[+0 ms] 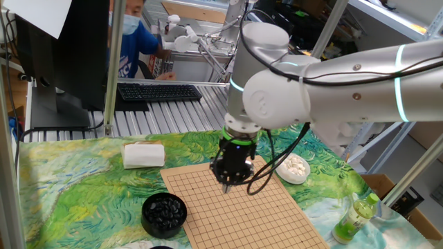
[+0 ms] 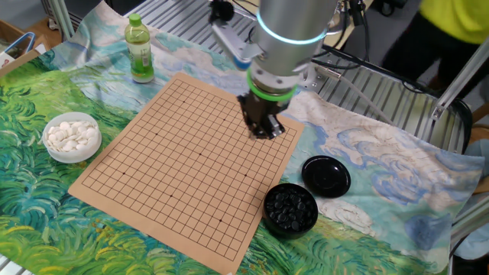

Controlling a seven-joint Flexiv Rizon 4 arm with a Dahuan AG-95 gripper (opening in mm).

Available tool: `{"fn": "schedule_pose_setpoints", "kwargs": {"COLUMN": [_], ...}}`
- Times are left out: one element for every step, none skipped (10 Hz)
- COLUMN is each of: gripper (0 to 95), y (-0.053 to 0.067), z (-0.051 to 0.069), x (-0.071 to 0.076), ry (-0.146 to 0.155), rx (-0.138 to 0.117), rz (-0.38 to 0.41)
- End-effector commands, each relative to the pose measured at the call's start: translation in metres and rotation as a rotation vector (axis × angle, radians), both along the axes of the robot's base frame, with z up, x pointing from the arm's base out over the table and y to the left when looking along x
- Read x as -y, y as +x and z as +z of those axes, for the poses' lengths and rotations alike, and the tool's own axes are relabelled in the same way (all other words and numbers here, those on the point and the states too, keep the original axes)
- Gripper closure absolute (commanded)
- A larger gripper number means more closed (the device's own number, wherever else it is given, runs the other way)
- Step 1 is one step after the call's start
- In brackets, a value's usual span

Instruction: Play the first move as black on the 3-4 point in the upper right corner of the Go board

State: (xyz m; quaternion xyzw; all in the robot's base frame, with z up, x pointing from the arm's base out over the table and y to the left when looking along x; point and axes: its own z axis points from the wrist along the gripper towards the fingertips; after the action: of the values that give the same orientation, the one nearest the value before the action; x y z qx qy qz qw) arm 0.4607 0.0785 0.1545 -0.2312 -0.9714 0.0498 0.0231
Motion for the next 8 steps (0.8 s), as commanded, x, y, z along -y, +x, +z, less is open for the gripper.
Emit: {"fn": "schedule_pose_setpoints", "kwargs": {"gripper": [95.0, 95.0, 95.0, 95.0, 95.0, 95.0, 95.0, 95.0], "y": [0.004, 0.005, 0.011, 0.013, 0.017, 0.025, 0.030, 0.036], "z": [-0.004, -0.004, -0.004, -0.004, -0.004, -0.005, -0.007, -0.008], "x": [-0.017, -0.020, -0.029, -0.033, -0.033, -0.034, -0.034, -0.034], "ry": [0.005, 0.014, 0.050, 0.056, 0.073, 0.107, 0.100, 0.086], "rx": [0.003, 0.003, 0.002, -0.001, -0.004, -0.003, -0.001, 0.001], "rz": [-0.050, -0.056, -0.074, -0.075, -0.065, -0.069, -0.070, -0.070]}}
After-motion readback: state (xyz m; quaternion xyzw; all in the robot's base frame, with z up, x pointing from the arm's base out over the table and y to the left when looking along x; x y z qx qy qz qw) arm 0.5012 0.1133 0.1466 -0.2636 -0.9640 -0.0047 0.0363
